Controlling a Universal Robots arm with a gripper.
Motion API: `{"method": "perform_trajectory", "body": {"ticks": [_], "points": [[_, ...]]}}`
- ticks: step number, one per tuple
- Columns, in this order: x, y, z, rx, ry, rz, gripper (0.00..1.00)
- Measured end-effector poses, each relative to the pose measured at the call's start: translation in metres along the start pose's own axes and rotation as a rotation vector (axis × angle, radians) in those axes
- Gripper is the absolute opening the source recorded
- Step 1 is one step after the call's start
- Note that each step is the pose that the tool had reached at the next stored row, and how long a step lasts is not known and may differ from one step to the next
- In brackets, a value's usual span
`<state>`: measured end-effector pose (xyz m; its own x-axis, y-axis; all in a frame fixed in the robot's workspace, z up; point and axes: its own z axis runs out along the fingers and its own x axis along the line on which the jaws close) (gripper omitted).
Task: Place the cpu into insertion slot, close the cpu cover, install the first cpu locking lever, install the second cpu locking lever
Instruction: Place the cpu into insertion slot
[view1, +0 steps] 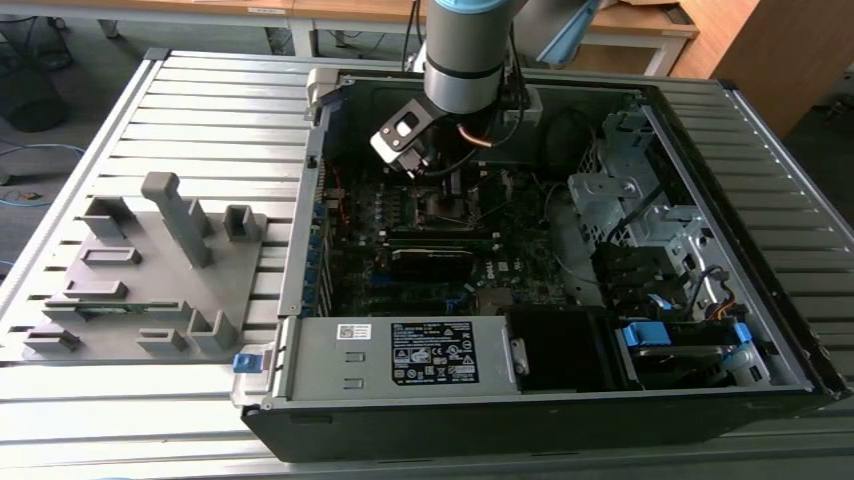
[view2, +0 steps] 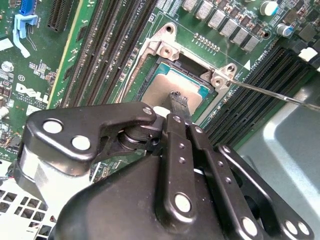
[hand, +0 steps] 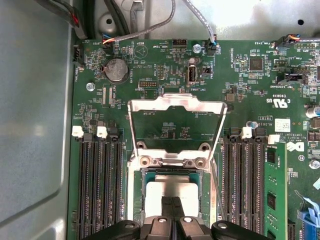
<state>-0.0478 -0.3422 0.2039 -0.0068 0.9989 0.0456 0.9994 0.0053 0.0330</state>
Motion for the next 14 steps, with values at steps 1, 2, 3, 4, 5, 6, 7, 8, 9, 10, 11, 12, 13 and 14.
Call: {"method": "perform_trajectory", "body": {"ticks": [1, 2, 3, 4, 5, 6, 7, 8, 9, 10, 11, 12, 13, 14], "points": [[0.0000, 0.0000, 0.0002, 0.0004, 0.0003, -0.010, 0.11], [0.0000, 0.0000, 0.0002, 0.0007, 0.0004, -0.017, 0.11], [0.0000, 0.0000, 0.0002, 0.0008, 0.0004, -0.017, 0.11], [0.0000, 0.0000, 0.0002, 0.0008, 0.0005, -0.018, 0.11], [0.0000, 0.0000, 0.0002, 0.0008, 0.0004, -0.018, 0.11], [0.0001, 0.0001, 0.0008, 0.0007, 0.0008, -0.018, 0.11], [0.0000, 0.0000, 0.0018, 0.0006, 0.0008, -0.018, 0.11], [-0.0001, 0.0000, 0.0028, 0.0008, 0.0006, -0.018, 0.11], [-0.0001, -0.0001, 0.0038, 0.0008, 0.0006, -0.018, 0.11], [-0.0002, -0.0001, 0.0044, 0.0010, 0.0003, -0.018, 0.11], [-0.0002, -0.0001, 0.0045, 0.0011, 0.0001, -0.018, 0.11], [-0.0003, -0.0001, 0.0045, 0.0010, 0.0001, -0.018, 0.11], [-0.0002, -0.0001, 0.0045, 0.0010, 0.0002, -0.018, 0.11], [-0.0002, -0.0001, 0.0047, 0.0010, 0.0002, -0.018, 0.11]]}}
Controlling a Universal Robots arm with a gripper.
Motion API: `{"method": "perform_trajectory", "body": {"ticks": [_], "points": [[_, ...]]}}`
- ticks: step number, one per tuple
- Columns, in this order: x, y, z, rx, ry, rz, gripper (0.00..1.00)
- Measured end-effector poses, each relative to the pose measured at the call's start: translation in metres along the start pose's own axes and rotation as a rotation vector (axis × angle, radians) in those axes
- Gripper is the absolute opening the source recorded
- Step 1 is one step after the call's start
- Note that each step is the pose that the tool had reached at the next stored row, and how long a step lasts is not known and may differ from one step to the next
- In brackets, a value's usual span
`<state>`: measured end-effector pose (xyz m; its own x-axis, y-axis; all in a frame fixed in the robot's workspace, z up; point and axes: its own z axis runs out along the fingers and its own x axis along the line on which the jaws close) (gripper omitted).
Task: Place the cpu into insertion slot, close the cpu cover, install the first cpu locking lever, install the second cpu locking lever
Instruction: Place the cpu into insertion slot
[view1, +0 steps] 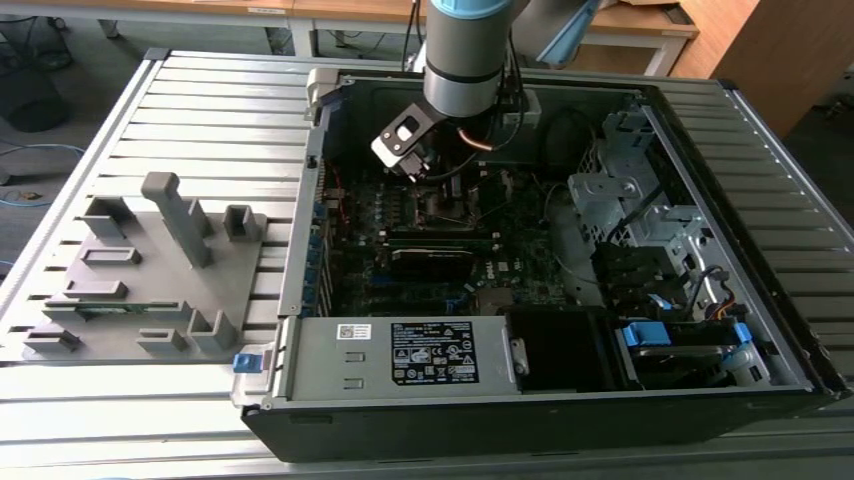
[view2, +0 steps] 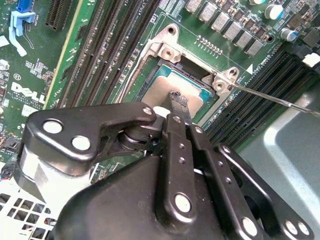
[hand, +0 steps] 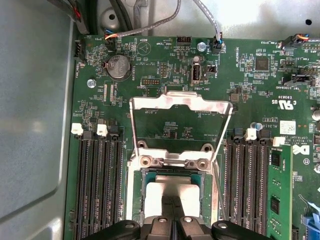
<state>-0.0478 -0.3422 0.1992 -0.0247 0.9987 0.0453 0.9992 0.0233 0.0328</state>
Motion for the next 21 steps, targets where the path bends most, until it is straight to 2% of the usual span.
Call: {"method": "perform_trajectory", "body": {"ticks": [4, 9, 15, 21], "points": [[-0.0002, -0.0002, 0.0013, 0.0005, -0.0008, 0.000, 0.11], [0.0003, 0.0002, 0.0004, -0.0014, 0.0020, 0.000, 0.11], [0.0007, 0.0005, -0.0148, -0.0003, 0.0003, 0.000, 0.11], [0.0012, 0.0008, -0.0258, -0.0002, 0.0002, 0.000, 0.11]]}}
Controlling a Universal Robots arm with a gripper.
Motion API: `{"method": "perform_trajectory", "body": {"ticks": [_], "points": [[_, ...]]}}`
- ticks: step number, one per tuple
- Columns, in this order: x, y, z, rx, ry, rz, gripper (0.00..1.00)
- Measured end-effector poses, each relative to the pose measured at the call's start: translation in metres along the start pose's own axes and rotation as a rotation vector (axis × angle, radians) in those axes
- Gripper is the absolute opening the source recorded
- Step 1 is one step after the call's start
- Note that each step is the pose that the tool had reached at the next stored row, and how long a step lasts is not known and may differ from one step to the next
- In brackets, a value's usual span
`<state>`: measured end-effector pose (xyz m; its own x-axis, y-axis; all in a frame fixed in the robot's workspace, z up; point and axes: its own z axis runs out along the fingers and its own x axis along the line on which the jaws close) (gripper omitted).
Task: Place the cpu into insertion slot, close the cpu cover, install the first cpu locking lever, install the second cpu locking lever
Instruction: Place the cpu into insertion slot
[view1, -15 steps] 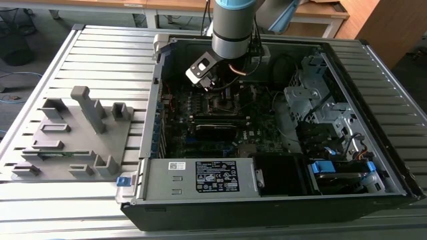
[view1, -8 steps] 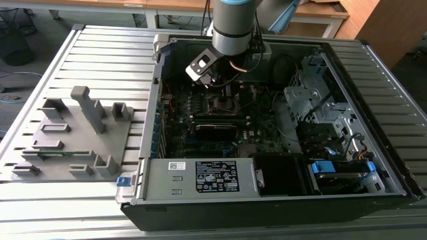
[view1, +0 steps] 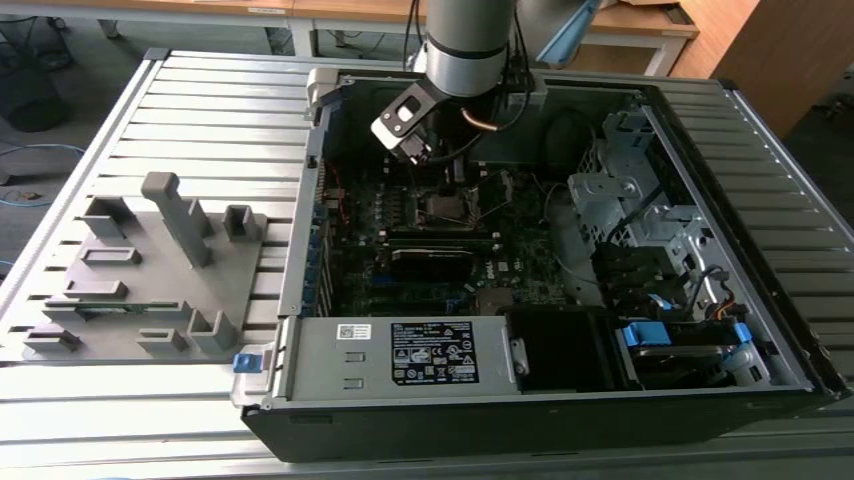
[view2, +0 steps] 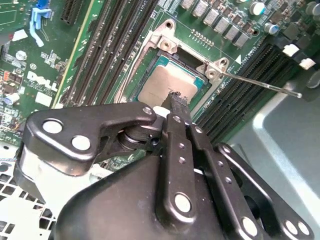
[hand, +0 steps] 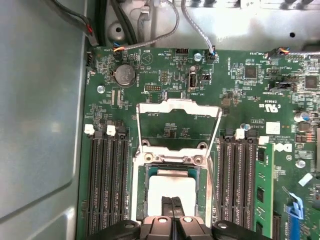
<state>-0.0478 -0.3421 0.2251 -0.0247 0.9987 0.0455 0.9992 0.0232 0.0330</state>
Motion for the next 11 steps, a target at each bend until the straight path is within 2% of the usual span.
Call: {"method": "perform_trajectory", "body": {"ticks": [3, 11], "points": [[0.0001, 0.0001, -0.0034, 0.0000, 0.0000, 0.000, 0.11], [0.0002, 0.0001, -0.0040, 0.0000, 0.0001, 0.000, 0.11]]}}
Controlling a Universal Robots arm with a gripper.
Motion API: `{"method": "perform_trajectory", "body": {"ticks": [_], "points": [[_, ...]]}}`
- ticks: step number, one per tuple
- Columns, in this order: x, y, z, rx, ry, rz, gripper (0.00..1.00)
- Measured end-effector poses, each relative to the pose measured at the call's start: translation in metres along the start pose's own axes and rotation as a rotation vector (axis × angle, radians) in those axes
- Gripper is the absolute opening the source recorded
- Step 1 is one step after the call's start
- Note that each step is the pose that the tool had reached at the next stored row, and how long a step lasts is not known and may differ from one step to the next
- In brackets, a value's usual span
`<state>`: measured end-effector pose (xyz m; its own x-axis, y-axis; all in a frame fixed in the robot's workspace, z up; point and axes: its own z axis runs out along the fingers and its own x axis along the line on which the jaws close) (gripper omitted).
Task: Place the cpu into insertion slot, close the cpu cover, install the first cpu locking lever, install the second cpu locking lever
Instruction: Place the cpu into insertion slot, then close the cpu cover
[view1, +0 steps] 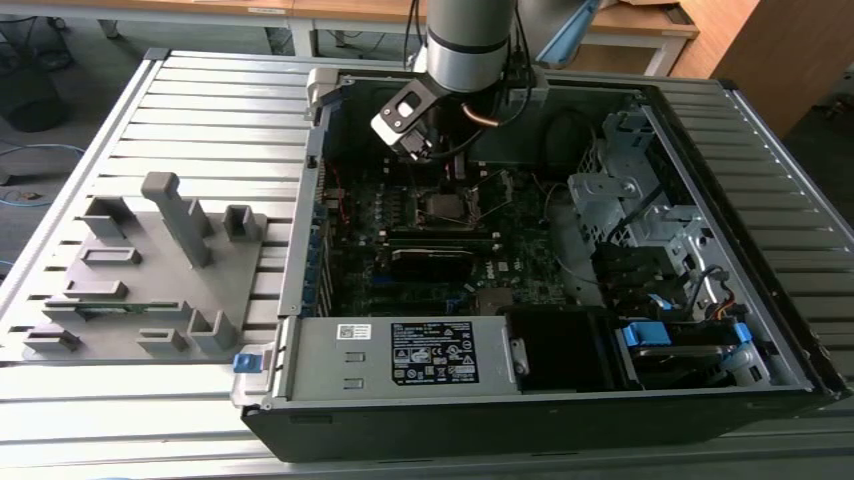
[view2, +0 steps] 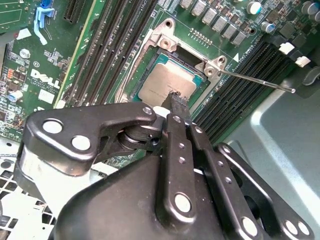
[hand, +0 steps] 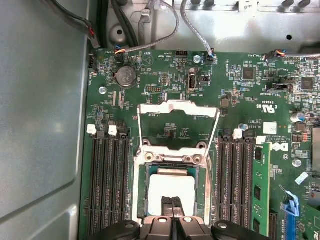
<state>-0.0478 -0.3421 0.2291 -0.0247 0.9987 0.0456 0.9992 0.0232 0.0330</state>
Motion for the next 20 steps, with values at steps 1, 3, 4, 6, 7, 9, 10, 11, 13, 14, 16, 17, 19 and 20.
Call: {"method": "perform_trajectory", "body": {"ticks": [1, 3, 4, 6, 7, 9, 10, 11, 13, 14, 16, 17, 19, 20], "points": [[0.0000, 0.0000, 0.0000, 0.0000, 0.0000, 0.000, 0.11], [0.0000, 0.0000, -0.0003, 0.0000, 0.0000, 0.000, 0.11], [0.0000, 0.0000, -0.0003, 0.0000, 0.0000, 0.000, 0.11], [0.0000, 0.0000, -0.0003, 0.0000, 0.0000, 0.000, 0.11], [0.0000, 0.0000, -0.0003, 0.0000, 0.0000, 0.000, 0.11], [0.0000, 0.0000, -0.0003, 0.0000, 0.0000, 0.000, 0.11], [0.0000, 0.0000, -0.0004, 0.0000, 0.0000, 0.000, 0.11], [0.0000, 0.0000, -0.0006, 0.0001, -0.0002, 0.000, 0.11], [0.0000, 0.0000, -0.0018, 0.0001, -0.0003, 0.000, 0.11], [0.0001, 0.0001, -0.0028, 0.0000, 0.0000, 0.000, 0.11], [0.0002, 0.0001, -0.0051, 0.0001, -0.0001, 0.000, 0.11], [0.0003, 0.0002, -0.0064, 0.0000, 0.0000, 0.000, 0.11], [0.0004, 0.0003, -0.0098, 0.0000, 0.0002, 0.000, 0.11], [0.0005, 0.0004, -0.0117, 0.0000, 0.0003, 0.000, 0.11]]}}
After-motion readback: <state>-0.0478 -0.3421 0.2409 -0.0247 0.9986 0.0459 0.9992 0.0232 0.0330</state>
